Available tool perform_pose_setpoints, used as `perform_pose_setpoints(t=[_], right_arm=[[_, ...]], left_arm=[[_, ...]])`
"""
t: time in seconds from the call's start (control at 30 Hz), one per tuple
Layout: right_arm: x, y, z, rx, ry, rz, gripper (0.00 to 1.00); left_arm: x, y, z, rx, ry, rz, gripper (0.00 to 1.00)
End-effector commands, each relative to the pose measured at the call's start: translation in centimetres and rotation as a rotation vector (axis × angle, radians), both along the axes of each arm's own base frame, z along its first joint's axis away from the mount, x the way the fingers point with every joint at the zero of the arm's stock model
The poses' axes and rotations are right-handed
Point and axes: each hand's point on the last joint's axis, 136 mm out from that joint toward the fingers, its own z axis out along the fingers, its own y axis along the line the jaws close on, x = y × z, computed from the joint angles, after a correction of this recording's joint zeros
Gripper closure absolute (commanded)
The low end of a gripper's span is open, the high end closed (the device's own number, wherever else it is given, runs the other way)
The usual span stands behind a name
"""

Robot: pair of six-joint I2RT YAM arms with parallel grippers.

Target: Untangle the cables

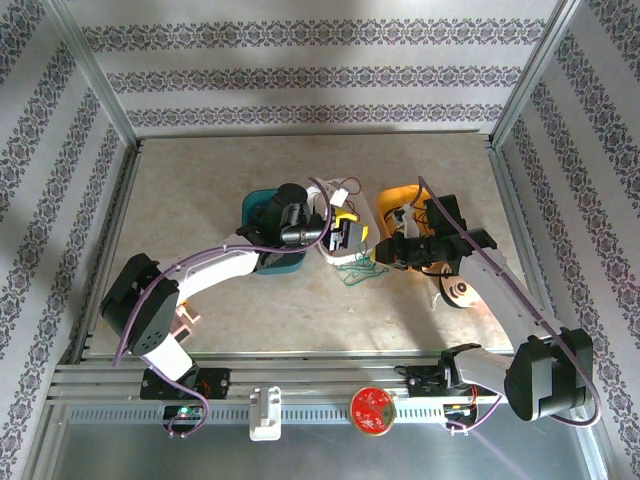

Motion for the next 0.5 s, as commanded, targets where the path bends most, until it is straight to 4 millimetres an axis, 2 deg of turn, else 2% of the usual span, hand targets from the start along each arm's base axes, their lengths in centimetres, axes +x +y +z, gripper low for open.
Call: perform_pose_setpoints(t=[0.0, 0.27, 0.47], right_arm=[[0.4, 0.1, 0.8, 0.021, -0.010, -0.004, 1.00], [0.3, 0.4, 1.0, 0.024, -0.013, 0.009, 1.00], [0.2, 0.5, 1.0, 0.024, -0.017, 0.015, 1.00]], left_arm=[[0.1, 0.7, -1.1, 0.045, 0.011, 0.005, 0.39], [0.6, -0.1, -2.0, 0.062, 0.027, -0.005, 0.31], [0.5, -1.0, -3.1, 0.066, 0.064, -0.043, 0.31]])
